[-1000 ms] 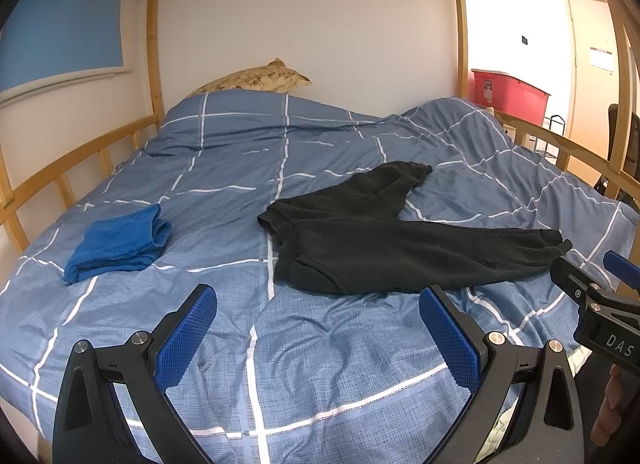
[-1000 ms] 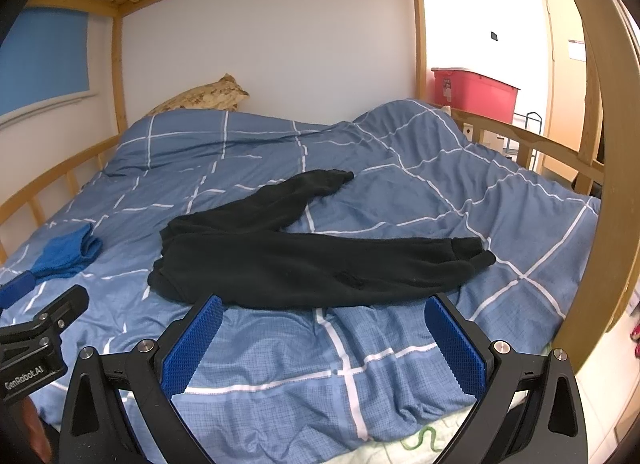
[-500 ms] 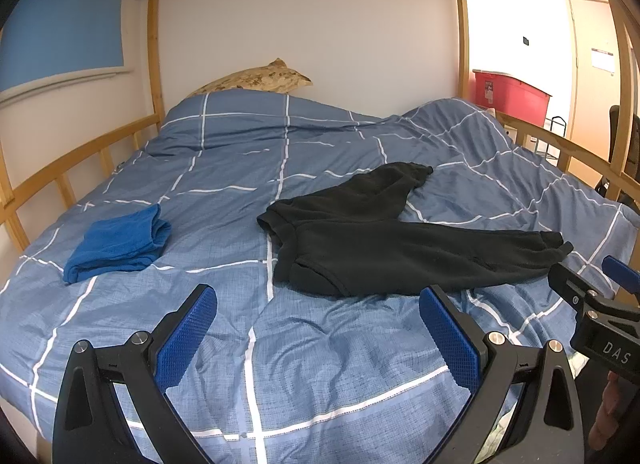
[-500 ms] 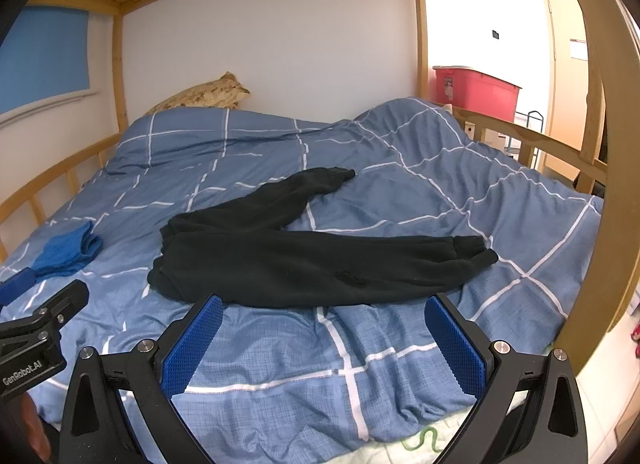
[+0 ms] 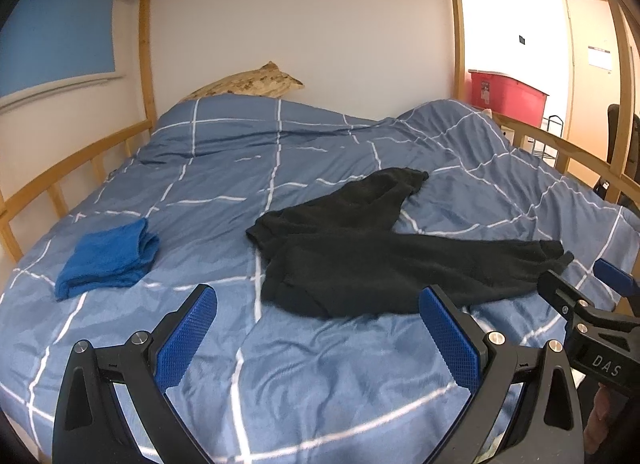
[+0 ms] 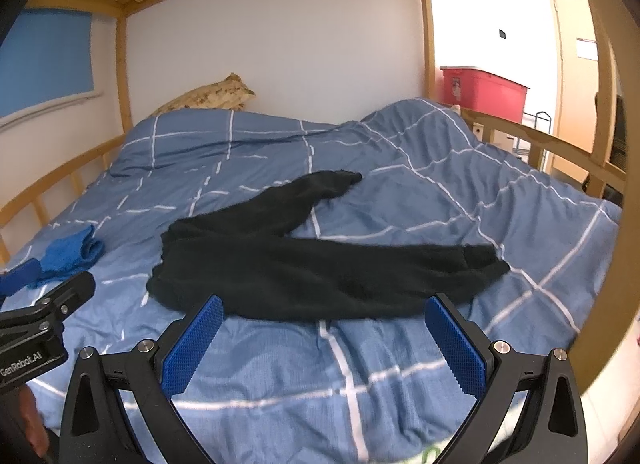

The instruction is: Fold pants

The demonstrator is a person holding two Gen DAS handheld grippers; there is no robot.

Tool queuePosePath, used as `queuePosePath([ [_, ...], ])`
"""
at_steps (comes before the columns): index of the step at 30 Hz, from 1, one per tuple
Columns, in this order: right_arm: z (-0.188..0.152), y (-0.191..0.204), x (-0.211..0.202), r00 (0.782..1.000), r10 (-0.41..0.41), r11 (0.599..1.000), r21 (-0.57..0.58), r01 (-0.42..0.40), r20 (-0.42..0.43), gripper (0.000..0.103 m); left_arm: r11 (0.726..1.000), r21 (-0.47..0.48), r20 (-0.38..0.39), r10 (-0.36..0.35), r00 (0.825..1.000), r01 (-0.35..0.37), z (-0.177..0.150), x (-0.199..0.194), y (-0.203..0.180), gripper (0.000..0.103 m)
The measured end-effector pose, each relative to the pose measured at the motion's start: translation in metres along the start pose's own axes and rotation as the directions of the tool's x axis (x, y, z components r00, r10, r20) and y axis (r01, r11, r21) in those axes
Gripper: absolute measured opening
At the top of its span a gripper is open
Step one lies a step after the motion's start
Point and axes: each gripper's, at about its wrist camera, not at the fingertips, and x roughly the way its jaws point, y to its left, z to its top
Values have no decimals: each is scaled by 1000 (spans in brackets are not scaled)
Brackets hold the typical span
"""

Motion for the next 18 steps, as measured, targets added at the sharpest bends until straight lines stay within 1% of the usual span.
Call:
queuePosePath([
  [4, 24, -10, 23, 999, 28, 999, 16, -28, 25, 102, 998, 29, 35, 51, 998, -52, 20, 19, -10, 103],
  [5, 33, -13, 33, 999, 24, 1000, 15, -24, 29, 102, 998, 31, 34, 58, 998, -59, 26, 27, -12, 103],
  [8, 54, -20, 57, 999, 28, 1000, 9, -29, 40, 102, 999, 15, 25, 43, 999, -43, 45, 49, -18, 103],
  [13, 93, -30, 105, 997, 59, 998, 11, -59, 43, 102, 998, 28, 36, 47, 998, -48, 85, 97, -35, 103],
  [15, 114, -35, 136, 997, 76, 997, 3, -76, 26, 102, 999, 32, 20, 13, 1000, -14, 107, 127, -43, 103],
  [16, 123, -37, 149, 997, 82, 997, 0, -82, 14, 102, 999, 36, 13, 4, 1000, -5, 111, 135, -45, 103],
  [17, 132, -40, 162, 996, 88, 996, 4, -88, 1, 102, 999, 43, -7, -6, 1000, 7, 119, 149, -48, 103],
  [18, 140, -42, 176, 995, 103, 995, 6, -103, -10, 102, 998, 43, -29, -34, 999, 35, 130, 169, -51, 103],
])
